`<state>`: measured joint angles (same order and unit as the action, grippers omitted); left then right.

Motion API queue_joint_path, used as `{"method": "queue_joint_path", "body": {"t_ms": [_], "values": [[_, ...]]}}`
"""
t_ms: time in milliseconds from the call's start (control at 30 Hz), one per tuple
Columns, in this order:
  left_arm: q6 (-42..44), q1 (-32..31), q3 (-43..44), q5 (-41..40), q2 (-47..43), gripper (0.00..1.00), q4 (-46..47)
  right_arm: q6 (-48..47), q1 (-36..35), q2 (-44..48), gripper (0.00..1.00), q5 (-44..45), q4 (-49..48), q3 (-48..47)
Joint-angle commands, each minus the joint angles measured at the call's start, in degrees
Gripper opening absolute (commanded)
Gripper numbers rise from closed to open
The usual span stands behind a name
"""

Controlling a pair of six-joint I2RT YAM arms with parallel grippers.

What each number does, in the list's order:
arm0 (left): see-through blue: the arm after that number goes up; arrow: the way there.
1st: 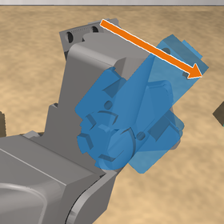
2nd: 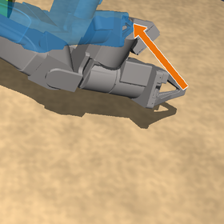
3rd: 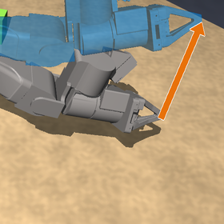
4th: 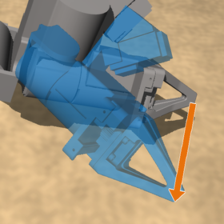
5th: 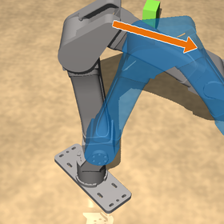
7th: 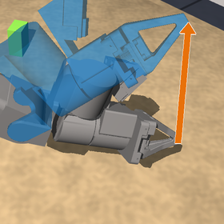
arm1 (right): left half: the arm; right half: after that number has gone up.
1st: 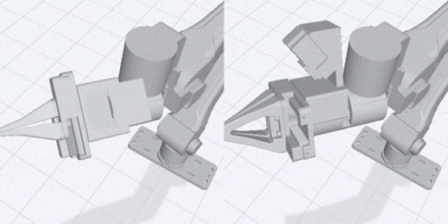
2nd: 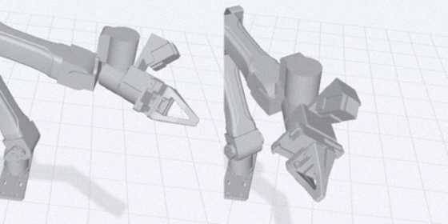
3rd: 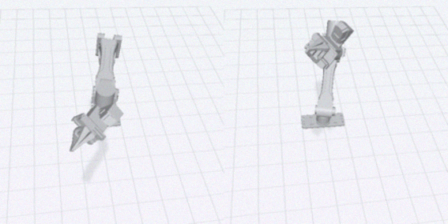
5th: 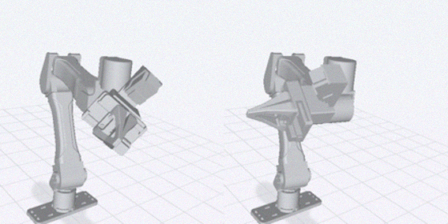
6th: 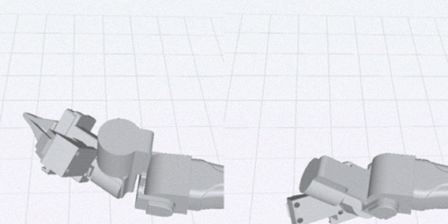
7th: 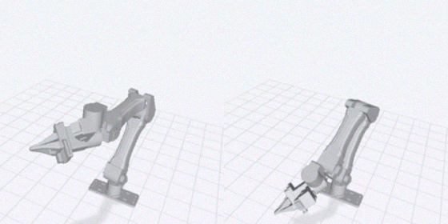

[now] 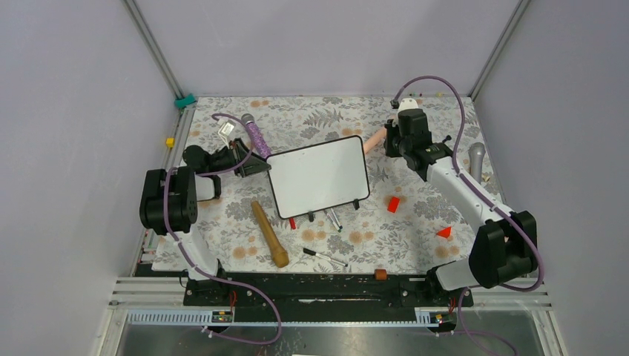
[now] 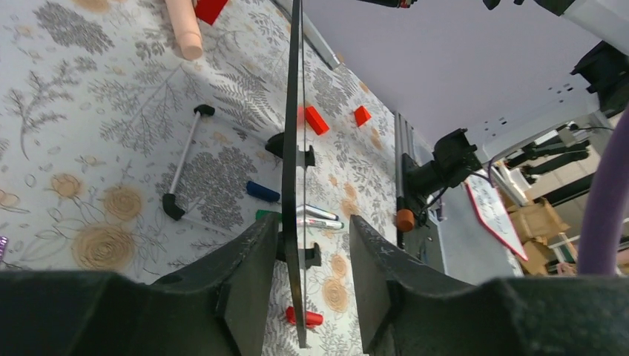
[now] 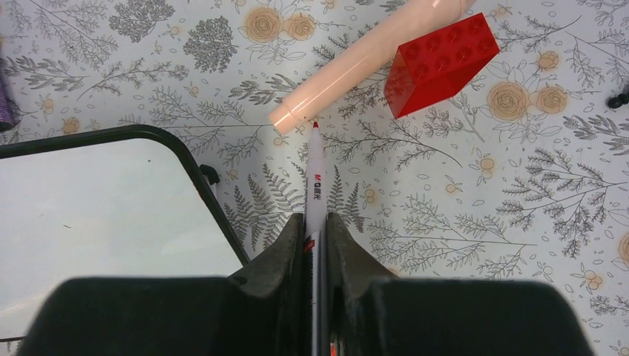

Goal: Write a sentence on the whiteboard
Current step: Hold the whiteboard on the whiteboard stand, then write a sentence on the whiteboard.

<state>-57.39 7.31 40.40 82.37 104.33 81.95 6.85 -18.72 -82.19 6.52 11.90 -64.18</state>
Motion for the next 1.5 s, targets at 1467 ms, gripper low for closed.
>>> {"method": "queue_joint_path", "body": {"t_ms": [1467], "values": [[-4.23,-1.25,2.45,3.70,2.20,0.00,2.42,-7.93,-21.62,5.84,0.00,-4.54,-1.15,-8.78]]}}
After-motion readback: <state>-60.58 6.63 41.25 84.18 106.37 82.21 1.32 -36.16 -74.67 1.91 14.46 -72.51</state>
